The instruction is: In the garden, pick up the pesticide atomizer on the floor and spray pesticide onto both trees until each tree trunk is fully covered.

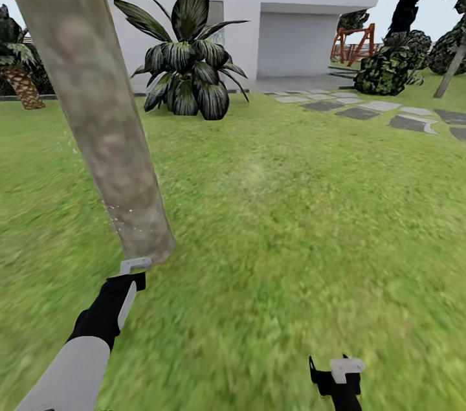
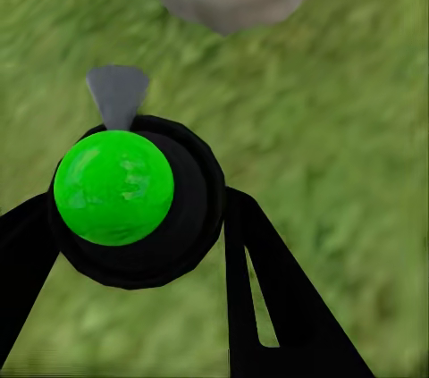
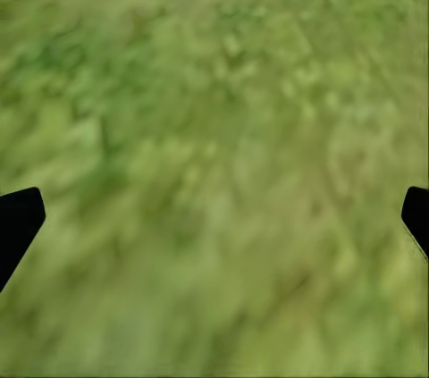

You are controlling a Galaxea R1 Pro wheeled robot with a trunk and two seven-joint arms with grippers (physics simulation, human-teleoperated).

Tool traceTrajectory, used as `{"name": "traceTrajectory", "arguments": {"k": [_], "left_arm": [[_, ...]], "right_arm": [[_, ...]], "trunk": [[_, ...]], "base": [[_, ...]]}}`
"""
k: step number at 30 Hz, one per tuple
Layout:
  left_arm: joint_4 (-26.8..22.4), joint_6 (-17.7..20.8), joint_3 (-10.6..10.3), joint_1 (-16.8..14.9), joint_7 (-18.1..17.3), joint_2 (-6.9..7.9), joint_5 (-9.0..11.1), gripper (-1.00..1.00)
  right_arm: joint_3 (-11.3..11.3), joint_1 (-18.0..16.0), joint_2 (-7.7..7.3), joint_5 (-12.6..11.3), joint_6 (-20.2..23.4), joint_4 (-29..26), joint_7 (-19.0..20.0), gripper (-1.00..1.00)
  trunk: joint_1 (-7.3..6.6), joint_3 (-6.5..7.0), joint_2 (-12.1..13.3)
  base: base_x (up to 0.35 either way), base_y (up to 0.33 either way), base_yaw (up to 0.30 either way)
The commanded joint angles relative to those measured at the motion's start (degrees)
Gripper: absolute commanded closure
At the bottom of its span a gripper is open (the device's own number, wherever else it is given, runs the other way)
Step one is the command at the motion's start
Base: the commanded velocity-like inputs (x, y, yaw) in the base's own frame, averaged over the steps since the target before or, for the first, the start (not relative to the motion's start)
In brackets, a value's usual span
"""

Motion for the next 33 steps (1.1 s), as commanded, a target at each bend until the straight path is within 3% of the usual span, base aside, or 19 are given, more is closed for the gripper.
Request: {"name": "traceTrajectory", "arguments": {"k": [1, 11, 33], "left_arm": [[0.0, 0.0, 0.0, 0.0, 0.0, 0.00, 0.0, 1.00], [0.0, 0.0, 0.0, 0.0, 0.0, 0.00, 0.0, 1.00], [0.0, 0.0, 0.0, 0.0, 0.0, 0.09, 0.0, 1.00]], "right_arm": [[0.0, 0.0, 0.00, 0.0, 0.0, 0.0, 0.0, -1.00], [0.0, 0.0, 0.00, 0.0, 0.0, 0.0, 0.0, -1.00], [0.0, 0.0, 0.00, 0.0, 0.0, 0.0, 0.0, -1.00]], "trunk": [[0.00, 0.00, 0.0], [0.00, 0.00, 0.0], [0.00, 0.00, 0.0]], "base": [[0.135, -0.268, 0.276], [0.135, -0.268, 0.076], [0.135, -0.268, 0.273]]}}
